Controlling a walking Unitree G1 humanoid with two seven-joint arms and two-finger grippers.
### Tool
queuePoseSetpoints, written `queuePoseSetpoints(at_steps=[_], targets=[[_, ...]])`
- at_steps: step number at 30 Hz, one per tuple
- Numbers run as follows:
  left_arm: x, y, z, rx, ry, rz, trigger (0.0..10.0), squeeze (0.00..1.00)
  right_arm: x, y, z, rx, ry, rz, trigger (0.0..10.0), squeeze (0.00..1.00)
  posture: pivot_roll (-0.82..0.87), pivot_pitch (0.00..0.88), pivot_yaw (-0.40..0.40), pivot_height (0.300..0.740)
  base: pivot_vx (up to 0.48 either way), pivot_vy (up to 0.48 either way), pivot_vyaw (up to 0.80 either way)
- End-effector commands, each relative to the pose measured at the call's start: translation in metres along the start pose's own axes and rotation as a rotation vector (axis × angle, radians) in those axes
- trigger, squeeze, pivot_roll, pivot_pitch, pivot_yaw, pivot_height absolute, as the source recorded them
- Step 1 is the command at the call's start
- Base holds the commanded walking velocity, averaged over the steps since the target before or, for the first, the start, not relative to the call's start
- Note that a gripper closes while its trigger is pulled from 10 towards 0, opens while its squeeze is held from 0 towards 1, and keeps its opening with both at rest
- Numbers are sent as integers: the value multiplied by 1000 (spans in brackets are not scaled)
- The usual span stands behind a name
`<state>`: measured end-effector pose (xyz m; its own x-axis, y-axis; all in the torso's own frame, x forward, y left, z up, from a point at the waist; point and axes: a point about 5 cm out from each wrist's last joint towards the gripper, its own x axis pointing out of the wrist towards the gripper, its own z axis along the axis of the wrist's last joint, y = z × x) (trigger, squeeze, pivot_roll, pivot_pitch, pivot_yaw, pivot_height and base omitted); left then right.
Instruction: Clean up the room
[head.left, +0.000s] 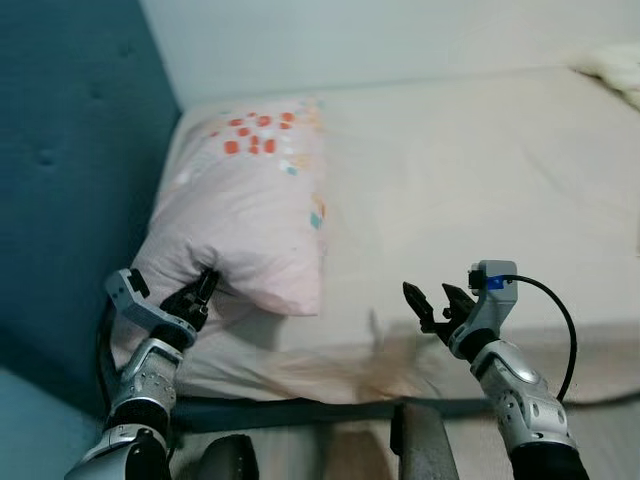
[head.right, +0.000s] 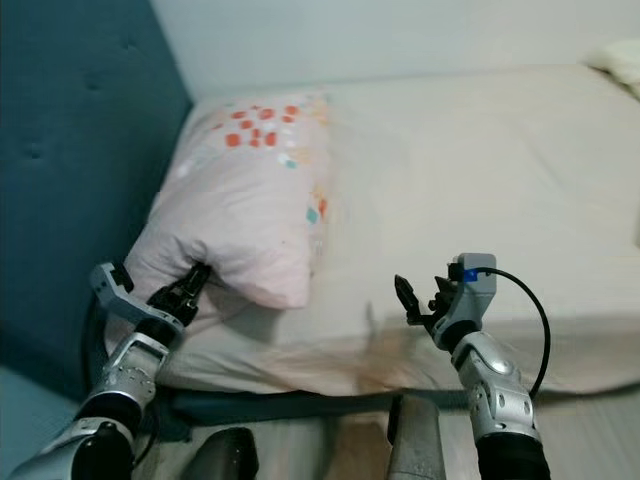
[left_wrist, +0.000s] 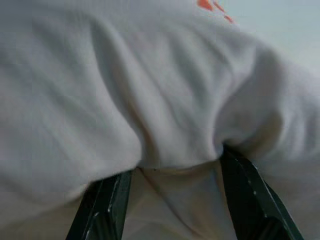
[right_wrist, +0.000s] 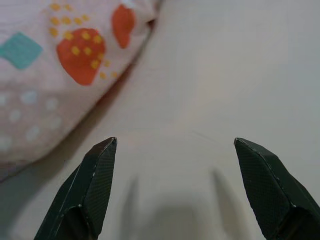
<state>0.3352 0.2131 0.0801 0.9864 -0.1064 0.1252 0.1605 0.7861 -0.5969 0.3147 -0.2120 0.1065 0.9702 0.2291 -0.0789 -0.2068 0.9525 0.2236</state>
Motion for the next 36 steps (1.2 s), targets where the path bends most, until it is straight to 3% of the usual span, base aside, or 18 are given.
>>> queuePoseSetpoints(at_steps=[1, 5, 7, 13, 14, 16, 17, 19, 20, 22, 25, 28, 30, 31, 36], targets=[[1, 6, 23, 108, -64, 15, 10000, 0, -2, 3, -2, 13, 3, 13, 10000, 0, -82, 164, 51, 520, 0, 0, 738], [8, 0, 39, 183, -111, 0, 10000, 0, -3, 2, -3, 20, -3, 10, 10000, 0, -77, 165, 51, 520, 0, 0, 741], [18, -11, 67, 288, -197, -52, 10000, 0, -4, 2, -2, 27, -9, 9, 10000, 0, -74, 168, 51, 520, 0, 0, 725], [18, -21, 86, 405, -240, -105, 10000, 0, -3, 3, -4, 27, 4, 16, 10000, 0, -71, 171, 51, 520, 0, 0, 437], [14, -21, 78, 413, -193, -143, 10000, 0, -3, 3, -6, 24, 26, 14, 10000, 0, -66, 175, 53, 520, 0, 0, 0], [14, -21, 78, 413, -193, -143, 10000, 0, -3, 3, -6, 24, 26, 14, 10000, 0, -66, 175, 53, 520, 0, 0, 0], [7, -20, 65, 410, -123, -198, 10000, 0, -2, 3, -8, 23, 39, 8, 10000, 0, -65, 178, 53, 520, 0, 0, 0], [-16, -12, 29, 294, 22, -268, 10000, 0, -3, 3, -11, 29, 50, -4, 10000, 0, -62, 183, 55, 520, 0, 0, 0], [-16, -12, 29, 294, 22, -268, 10000, 0, -3, 3, -11, 29, 50, -4, 10000, 0, -62, 183, 55, 520, 0, 0, 0], [-23, -12, 17, 203, 35, -277, 10000, 0, -3, 3, -12, 34, 46, -8, 10000, 0, -62, 184, 56, 520, 0, 0, 0], [-21, -16, 13, 180, 21, -261, 10000, 0, -4, 2, -11, 38, 39, -13, 10000, 0, -66, 188, 56, 520, 0, 0, 0], [-13, -23, 4, 247, 37, -229, 10000, 0, -3, 3, -10, 36, 34, -17, 10000, 0, -70, 188, 58, 520, 0, 0, 0], [-13, -23, 4, 247, 37, -229, 10000, 0, -3, 3, -10, 36, 34, -17, 10000, 0, -70, 188, 58, 520, 0, 0, 0], [0, -30, 3, 268, 22, -189, 10000, 0, -3, 4, -9, 35, 26, -17, 10000, 0, -72, 190, 58, 520, 0, 0, 0], [14, -43, 7, 260, -4, -188, 10000, 0, -4, 5, -8, 35, 18, -17, 10000, 0, -79, 195, 58, 520, 0, 0, 0]])
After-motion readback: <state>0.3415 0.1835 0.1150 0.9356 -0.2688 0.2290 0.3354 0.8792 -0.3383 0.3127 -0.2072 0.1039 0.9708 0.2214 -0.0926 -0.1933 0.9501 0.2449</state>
